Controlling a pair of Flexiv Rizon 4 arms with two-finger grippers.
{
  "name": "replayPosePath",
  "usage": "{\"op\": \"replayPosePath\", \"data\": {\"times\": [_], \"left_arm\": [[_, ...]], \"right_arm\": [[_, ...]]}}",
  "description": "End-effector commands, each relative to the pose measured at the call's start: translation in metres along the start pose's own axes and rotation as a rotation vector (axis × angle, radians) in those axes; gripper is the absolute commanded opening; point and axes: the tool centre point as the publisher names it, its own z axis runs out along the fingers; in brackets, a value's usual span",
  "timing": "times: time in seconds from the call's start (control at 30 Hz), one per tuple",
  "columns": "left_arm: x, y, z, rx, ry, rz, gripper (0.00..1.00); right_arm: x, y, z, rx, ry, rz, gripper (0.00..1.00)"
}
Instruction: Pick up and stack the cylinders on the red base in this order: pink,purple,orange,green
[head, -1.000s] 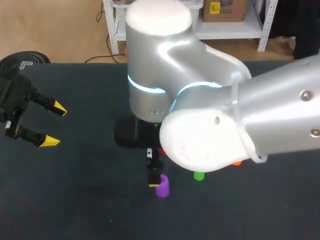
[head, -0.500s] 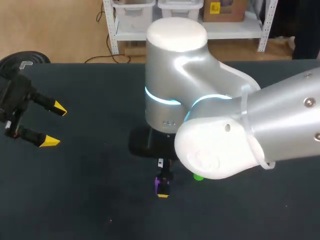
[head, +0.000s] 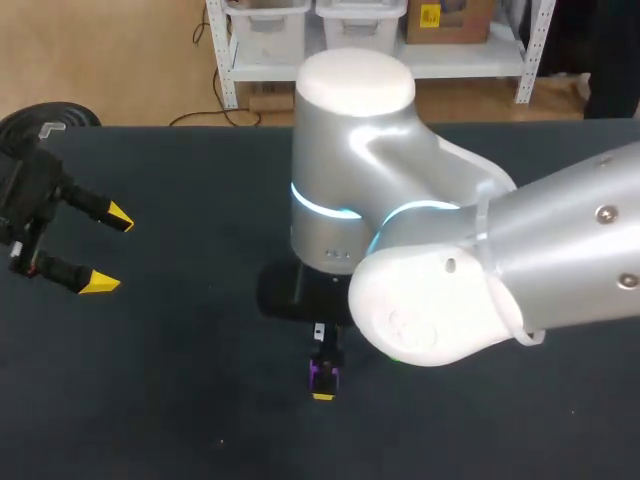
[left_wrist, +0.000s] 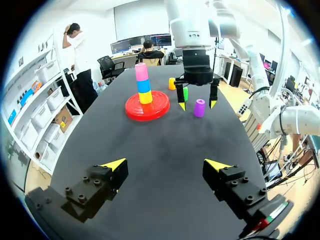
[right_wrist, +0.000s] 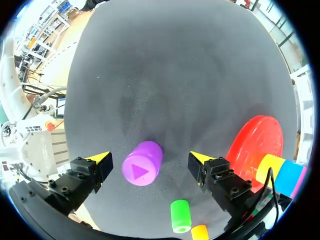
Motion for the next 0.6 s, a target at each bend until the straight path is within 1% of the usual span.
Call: {"op": "replayPosePath", "data": {"times": [0.03, 0.07, 0.1, 0.13, 0.17, 0.6], "left_arm": [[0.0012, -0.0005, 0.0003, -0.003, -0.003, 0.003, 1.0], [0.0012, -0.0005, 0.0003, -0.003, -0.003, 0.003, 1.0], [0.0012, -0.0005, 0.0003, -0.003, -0.003, 0.003, 1.0], [0.0012, -0.0005, 0.0003, -0.003, -0.003, 0.003, 1.0], [0.0012, -0.0005, 0.0003, -0.003, -0.003, 0.003, 1.0], [0.0012, -0.0005, 0.0003, -0.003, -0.003, 0.003, 1.0]], "right_arm": [[0.0003, -0.0013, 0.0002, 0.0, -0.001, 0.004, 1.0], [0.0004, -0.0013, 0.0, 0.0, -0.005, 0.005, 1.0], [0.0005, -0.0013, 0.0, 0.0, -0.005, 0.004, 0.9], [0.0005, -0.0013, 0.0, 0.0, -0.005, 0.004, 0.34], [0.0004, -0.0012, 0.0001, -0.002, -0.004, 0.002, 0.0], [0.001, -0.001, 0.0031, -0.02, -0.008, 0.005, 0.0]]}}
